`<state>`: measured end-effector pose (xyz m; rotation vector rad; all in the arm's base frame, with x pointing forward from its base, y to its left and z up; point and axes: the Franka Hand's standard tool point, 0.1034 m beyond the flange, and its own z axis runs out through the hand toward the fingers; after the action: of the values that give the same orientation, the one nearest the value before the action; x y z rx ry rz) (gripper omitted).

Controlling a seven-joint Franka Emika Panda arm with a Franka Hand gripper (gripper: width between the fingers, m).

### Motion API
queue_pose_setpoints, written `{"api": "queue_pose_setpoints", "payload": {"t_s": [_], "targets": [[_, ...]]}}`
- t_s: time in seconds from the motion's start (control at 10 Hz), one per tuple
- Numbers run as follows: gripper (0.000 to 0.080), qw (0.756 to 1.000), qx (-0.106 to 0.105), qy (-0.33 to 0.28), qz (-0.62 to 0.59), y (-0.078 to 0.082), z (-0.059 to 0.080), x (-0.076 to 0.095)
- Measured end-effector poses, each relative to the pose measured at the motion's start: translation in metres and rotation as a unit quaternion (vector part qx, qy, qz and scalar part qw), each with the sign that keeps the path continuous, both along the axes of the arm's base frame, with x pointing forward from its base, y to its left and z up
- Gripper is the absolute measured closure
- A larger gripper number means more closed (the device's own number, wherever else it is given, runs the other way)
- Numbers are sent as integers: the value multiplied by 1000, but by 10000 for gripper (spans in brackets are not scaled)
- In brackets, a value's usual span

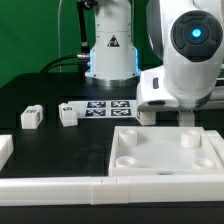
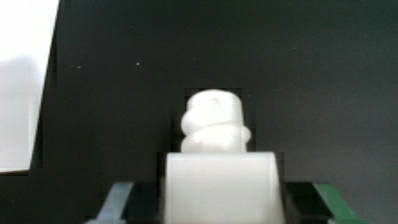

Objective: Assemble one leg

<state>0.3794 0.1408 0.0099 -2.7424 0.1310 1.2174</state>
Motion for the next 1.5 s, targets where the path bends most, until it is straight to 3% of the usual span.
{"api": "queue_pose_setpoints", "payload": {"t_s": [0.5,0.9,1.1,1.2,1.3,1.4,1.5], "targets": [[510,1000,0,2,0,-1,3,0],[509,1000,2,6,1,-10,56,7],[508,1000,4,1,4,-10,76,14],[508,1000,4,-12,4,-10,83,18],[508,1000,3,-10,4,-10,82,16],[508,999,1,-36,0,-9,77,22],[508,995,-6,-103,-6,-9,76,31]]}}
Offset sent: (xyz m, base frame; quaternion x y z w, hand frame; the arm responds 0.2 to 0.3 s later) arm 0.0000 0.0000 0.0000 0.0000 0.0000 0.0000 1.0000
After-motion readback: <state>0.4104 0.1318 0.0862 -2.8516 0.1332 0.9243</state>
